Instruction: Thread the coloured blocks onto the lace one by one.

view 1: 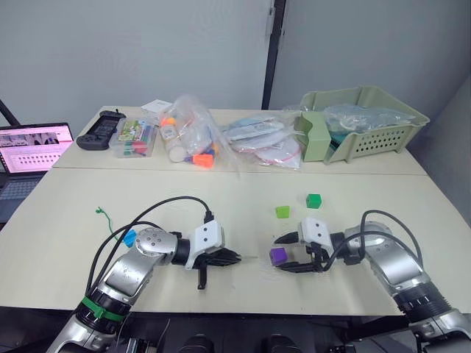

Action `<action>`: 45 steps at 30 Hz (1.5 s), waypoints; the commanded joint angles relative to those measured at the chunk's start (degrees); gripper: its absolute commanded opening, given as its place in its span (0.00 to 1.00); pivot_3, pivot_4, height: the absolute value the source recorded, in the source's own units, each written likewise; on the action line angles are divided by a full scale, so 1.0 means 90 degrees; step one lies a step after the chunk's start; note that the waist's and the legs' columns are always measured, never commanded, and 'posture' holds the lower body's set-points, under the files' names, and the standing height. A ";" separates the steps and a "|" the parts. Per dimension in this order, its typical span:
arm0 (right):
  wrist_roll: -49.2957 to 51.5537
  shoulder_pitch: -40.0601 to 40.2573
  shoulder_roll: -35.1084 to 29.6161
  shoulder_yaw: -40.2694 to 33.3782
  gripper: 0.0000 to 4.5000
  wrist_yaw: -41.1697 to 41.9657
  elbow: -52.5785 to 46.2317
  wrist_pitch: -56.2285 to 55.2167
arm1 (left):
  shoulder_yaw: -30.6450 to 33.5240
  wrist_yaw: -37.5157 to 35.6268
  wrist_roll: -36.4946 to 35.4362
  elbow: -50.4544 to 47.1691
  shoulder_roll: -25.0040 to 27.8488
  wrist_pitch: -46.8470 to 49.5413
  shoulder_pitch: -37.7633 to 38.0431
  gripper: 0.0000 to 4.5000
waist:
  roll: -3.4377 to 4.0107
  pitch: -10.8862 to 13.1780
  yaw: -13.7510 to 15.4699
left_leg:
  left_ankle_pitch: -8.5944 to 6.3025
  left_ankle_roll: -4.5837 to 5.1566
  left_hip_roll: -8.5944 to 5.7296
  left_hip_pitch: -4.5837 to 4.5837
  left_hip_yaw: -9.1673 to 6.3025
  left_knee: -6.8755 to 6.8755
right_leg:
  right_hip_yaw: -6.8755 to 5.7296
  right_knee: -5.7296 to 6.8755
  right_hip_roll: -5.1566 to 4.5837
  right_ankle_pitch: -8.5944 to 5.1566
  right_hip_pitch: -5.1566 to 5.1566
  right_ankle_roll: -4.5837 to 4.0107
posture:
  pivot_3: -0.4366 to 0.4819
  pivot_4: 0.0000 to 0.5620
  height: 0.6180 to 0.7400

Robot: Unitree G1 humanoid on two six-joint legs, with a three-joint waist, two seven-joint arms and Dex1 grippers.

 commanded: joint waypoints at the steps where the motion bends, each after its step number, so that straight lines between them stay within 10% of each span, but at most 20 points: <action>1: 0.0068 0.0144 -0.0021 -0.0147 0.46 0.0019 -0.0219 -0.0104 | 0.0013 0.0113 -0.0070 -0.0270 -0.0054 0.0044 -0.0052 0.00 | 0.0000 0.0000 0.0005 | 0.0000 0.0000 0.0000 0.0000 -0.0001 0.0000 | 0.0000 0.0001 0.0000 0.0000 0.0000 0.0000 | 0.48 0.27 1.00; 4: 0.0068 0.0294 -0.0033 -0.0166 0.26 -0.0038 -0.0359 -0.0058 | -0.0042 0.0112 -0.0058 -0.0253 -0.0066 0.0041 -0.0084 0.00 | 0.0000 0.0000 0.0001 | 0.0000 0.0000 -0.0001 0.0000 -0.0001 0.0000 | 0.0001 0.0001 0.0000 0.0000 0.0000 0.0000 | 0.48 0.27 1.00; 45: 0.0058 0.0495 -0.0013 -0.0188 0.26 -0.0428 -0.0910 0.0453 | -0.0606 0.0153 0.0440 0.0050 -0.0260 0.0040 -0.0595 0.00 | 0.0000 0.0000 0.0005 | 0.0000 0.0000 -0.0008 0.0000 0.0000 0.0000 | 0.0001 0.0001 0.0003 0.0000 0.0000 0.0000 | 0.48 0.27 1.00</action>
